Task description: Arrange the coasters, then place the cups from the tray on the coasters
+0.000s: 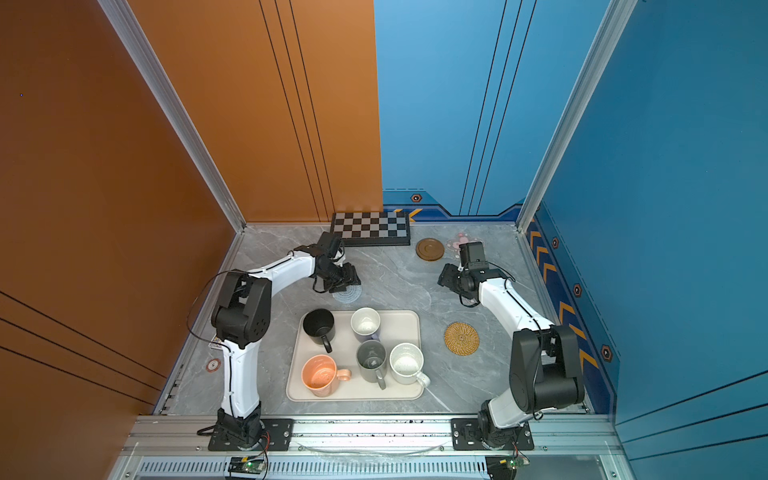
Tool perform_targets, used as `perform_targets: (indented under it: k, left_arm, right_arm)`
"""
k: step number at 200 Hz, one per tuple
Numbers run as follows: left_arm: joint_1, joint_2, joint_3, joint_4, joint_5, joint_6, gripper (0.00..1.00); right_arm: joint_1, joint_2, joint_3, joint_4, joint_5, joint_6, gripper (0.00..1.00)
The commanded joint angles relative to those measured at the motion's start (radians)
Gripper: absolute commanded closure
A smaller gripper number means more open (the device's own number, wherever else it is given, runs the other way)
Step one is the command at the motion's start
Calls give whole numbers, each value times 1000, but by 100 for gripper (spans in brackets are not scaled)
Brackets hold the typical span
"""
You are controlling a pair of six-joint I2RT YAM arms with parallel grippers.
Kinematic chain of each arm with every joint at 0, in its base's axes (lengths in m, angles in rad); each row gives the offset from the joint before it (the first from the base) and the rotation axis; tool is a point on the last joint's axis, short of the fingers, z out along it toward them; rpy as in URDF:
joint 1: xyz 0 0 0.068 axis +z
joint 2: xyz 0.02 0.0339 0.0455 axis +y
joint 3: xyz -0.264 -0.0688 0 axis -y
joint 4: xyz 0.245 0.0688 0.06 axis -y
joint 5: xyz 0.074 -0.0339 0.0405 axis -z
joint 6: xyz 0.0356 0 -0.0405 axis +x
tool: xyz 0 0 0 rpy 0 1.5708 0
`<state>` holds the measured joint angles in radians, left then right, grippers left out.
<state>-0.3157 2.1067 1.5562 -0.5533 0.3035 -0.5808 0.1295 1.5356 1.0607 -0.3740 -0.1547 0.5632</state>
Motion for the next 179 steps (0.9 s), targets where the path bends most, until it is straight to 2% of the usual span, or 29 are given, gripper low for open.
perform_targets:
  k: [1, 88, 179]
  left_arm:
    - [46, -21, -54, -89, -72, 36, 39]
    - [206, -134, -175, -92, -130, 116, 39]
    - [285, -117, -137, -108, -194, 150, 39]
  right_arm:
    - [-4, 23, 5, -31, 22, 20, 32]
    - [4, 54, 1, -39, 44, 32, 32]
    - [21, 72, 28, -50, 58, 40, 32]
